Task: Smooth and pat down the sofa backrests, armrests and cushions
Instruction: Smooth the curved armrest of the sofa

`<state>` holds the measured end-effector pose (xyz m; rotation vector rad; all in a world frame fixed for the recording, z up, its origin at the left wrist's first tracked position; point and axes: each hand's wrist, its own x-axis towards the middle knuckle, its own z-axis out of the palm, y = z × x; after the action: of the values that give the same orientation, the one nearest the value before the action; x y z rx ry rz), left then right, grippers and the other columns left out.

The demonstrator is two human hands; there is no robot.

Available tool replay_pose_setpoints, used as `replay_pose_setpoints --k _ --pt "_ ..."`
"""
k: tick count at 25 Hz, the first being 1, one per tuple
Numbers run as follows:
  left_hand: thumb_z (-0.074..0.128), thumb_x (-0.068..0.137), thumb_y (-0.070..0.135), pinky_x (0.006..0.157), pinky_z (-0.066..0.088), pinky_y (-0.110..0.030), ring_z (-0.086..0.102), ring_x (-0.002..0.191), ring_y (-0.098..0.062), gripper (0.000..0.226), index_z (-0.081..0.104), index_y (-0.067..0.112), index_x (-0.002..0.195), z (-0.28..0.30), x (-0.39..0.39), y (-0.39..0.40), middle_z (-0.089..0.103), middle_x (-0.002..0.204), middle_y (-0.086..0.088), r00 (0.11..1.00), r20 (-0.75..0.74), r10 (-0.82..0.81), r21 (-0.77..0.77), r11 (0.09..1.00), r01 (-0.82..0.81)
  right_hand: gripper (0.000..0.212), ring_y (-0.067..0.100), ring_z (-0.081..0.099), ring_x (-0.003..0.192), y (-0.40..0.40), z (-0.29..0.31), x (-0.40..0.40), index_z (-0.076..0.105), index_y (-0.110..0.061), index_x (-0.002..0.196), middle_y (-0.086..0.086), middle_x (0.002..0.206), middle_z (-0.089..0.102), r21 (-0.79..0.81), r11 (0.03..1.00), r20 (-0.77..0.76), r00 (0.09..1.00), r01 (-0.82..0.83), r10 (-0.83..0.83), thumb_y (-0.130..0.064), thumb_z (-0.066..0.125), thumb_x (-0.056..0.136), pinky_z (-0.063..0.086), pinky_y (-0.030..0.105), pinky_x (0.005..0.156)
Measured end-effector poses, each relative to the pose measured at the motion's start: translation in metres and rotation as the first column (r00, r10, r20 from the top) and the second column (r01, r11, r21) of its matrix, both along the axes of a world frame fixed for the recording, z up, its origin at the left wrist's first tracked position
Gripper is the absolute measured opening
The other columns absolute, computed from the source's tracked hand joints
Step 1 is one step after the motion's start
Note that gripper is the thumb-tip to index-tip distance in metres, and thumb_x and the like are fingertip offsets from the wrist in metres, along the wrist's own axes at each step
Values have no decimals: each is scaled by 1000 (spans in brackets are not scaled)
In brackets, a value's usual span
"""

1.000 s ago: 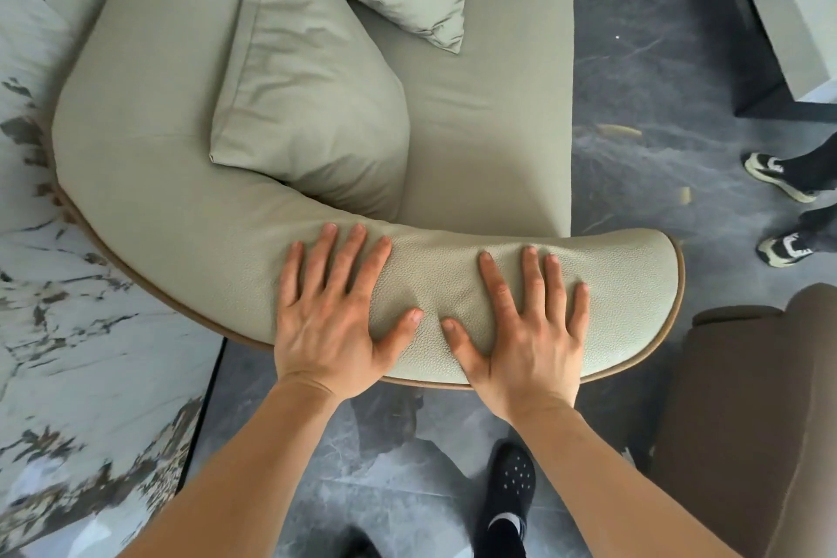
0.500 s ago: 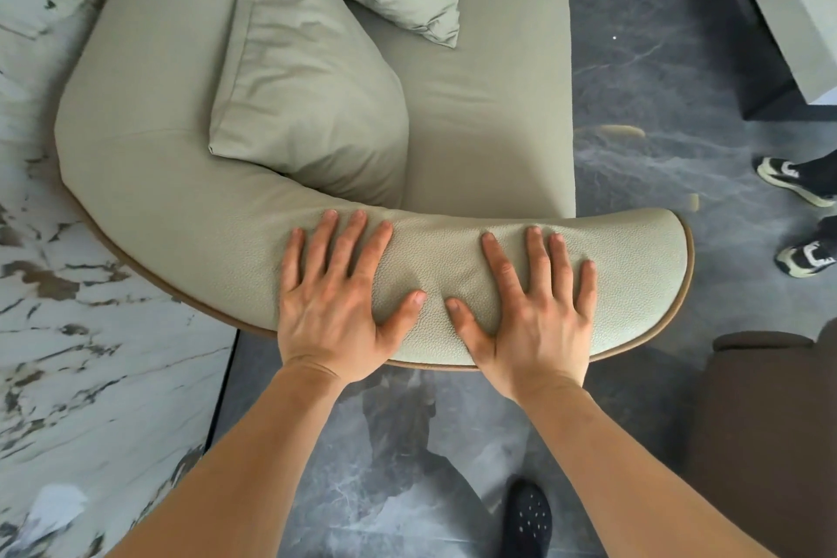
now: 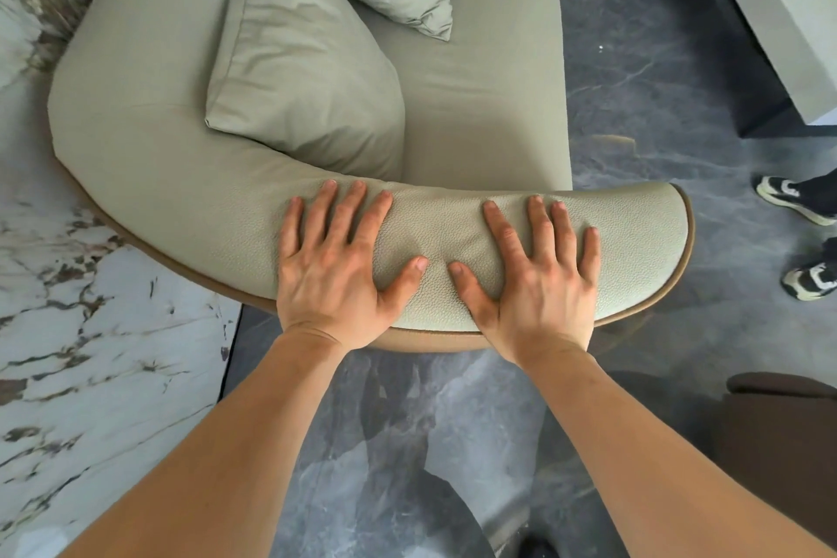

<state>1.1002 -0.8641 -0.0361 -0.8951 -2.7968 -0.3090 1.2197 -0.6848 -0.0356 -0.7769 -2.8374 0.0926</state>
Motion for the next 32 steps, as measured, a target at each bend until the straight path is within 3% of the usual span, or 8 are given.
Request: replay_pose_setpoints --k 21,32 --pt "28 90 80 126 16 -56 32 153 -31 85 45 28 154 0 -9 8 47 160 -4 1000 25 8 -49 999 -7 83 41 30 152 10 0 -9 44 -37 156 17 163 41 -6 1000 -14 1000 -15 15 -84 26 91 15 65 123" --pt "32 90 78 126 17 -56 32 152 -31 83 45 27 154 1 -11 8 47 159 -4 999 33 8 -75 997 -5 85 41 28 153 13 0 -9 43 -35 157 18 164 39 -40 999 18 999 -32 33 -85 24 91 12 66 124"
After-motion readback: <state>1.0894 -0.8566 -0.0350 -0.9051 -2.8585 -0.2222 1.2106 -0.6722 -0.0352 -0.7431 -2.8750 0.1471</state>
